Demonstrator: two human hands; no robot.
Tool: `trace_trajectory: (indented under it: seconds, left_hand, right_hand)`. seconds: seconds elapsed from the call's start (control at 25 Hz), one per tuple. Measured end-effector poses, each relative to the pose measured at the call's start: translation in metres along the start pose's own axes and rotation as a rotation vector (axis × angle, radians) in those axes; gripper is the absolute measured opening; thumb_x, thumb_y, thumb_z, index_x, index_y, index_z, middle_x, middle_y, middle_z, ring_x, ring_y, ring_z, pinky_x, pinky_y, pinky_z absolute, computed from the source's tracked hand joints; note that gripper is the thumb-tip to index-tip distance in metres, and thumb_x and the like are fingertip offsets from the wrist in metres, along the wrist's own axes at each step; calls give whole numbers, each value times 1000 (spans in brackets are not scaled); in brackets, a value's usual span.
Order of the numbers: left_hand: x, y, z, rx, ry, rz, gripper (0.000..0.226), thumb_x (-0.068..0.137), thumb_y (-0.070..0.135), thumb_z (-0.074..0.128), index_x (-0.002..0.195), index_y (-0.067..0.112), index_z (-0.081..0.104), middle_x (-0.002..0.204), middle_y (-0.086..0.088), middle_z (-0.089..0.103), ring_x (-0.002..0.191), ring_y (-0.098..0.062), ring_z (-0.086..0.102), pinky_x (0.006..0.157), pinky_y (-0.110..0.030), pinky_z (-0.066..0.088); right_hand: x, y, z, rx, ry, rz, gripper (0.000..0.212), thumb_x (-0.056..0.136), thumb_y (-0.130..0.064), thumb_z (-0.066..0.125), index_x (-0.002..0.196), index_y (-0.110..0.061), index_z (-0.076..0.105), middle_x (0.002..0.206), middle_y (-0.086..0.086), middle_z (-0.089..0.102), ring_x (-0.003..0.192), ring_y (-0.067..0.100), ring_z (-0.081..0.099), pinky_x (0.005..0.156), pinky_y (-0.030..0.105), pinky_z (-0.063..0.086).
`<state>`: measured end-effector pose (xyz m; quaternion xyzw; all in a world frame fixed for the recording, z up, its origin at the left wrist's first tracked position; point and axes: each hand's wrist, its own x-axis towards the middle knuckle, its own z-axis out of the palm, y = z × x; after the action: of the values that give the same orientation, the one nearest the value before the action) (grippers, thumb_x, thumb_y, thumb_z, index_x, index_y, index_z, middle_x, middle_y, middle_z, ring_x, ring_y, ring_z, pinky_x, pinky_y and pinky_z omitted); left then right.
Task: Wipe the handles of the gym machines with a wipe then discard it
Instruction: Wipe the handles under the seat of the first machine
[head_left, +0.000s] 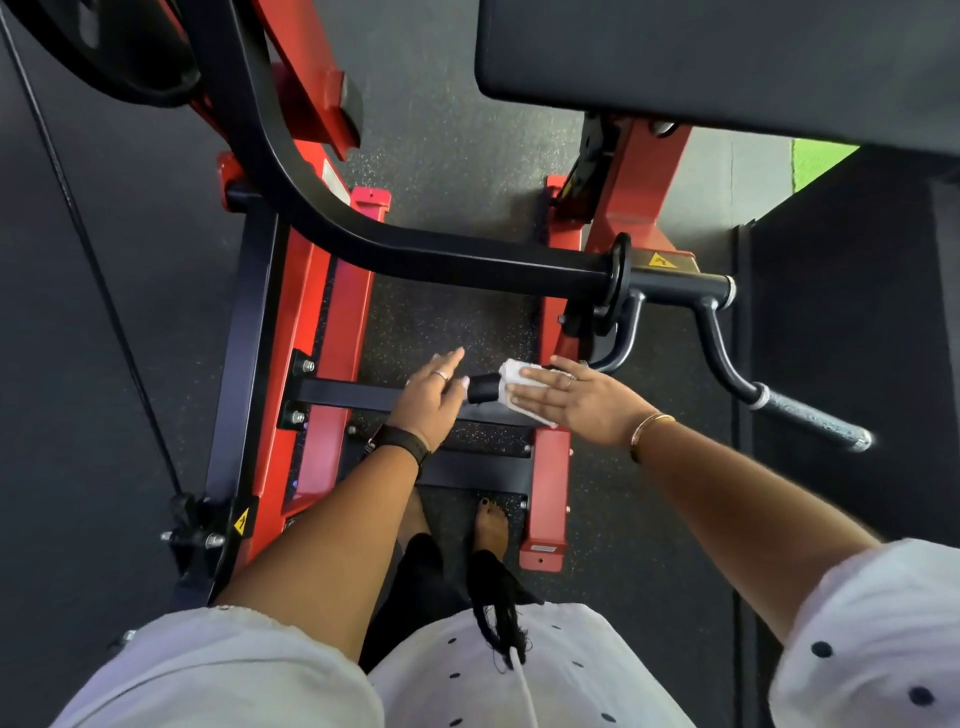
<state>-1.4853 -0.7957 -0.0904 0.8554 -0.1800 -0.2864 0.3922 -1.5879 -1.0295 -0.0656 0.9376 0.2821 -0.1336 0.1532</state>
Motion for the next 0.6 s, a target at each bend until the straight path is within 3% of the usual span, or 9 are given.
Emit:
trace_trajectory:
  seconds: [0.12, 0.24, 0.36, 0.48, 0.6]
  left_hand:
    - [-2, -1, 11, 430, -154, 229, 61, 99, 26, 44, 152, 13, 15, 159, -6, 15, 148, -17, 7, 119, -34, 12]
    - [-7, -3, 27, 703, -248, 193, 78, 96, 29, 45, 151, 12, -7, 160, -4, -10, 147, -17, -11, 119, -33, 4]
    - [-9, -2, 31, 759, -228, 165, 82, 92, 23, 49, 151, 11, -7, 160, -6, -13, 146, -18, -14, 118, -30, 9]
    - [-8, 2, 28, 752, -271, 152, 85, 91, 20, 50, 151, 10, -10, 160, -8, -11, 147, -21, -11, 119, -32, 10]
    - [-6, 7, 23, 769, -306, 140, 86, 91, 19, 50, 151, 10, -12, 160, -9, -11, 147, -23, -10, 120, -35, 12]
  right_hand:
    - [4, -16, -1, 171, -20, 339, 59, 92, -14, 21, 150, -14, 15, 156, 6, 21, 144, 21, 20, 116, 40, 8]
    - [32, -52, -6, 308, -32, 462, 63, 91, -14, 19, 151, -13, 0, 159, 7, 5, 147, 22, 3, 117, 41, 1]
    - [30, -59, -4, 302, 7, 342, 63, 89, -12, 13, 151, -14, 1, 159, 6, 3, 146, 23, 1, 119, 42, 3]
    - [-14, -40, 9, 154, -24, 234, 67, 87, -7, 15, 148, -16, -10, 157, 6, -9, 145, 23, -7, 117, 43, -4]
    - [-38, -15, 15, 217, -50, 497, 66, 86, -4, 19, 149, -13, -1, 158, 8, 11, 145, 23, 10, 117, 41, 0]
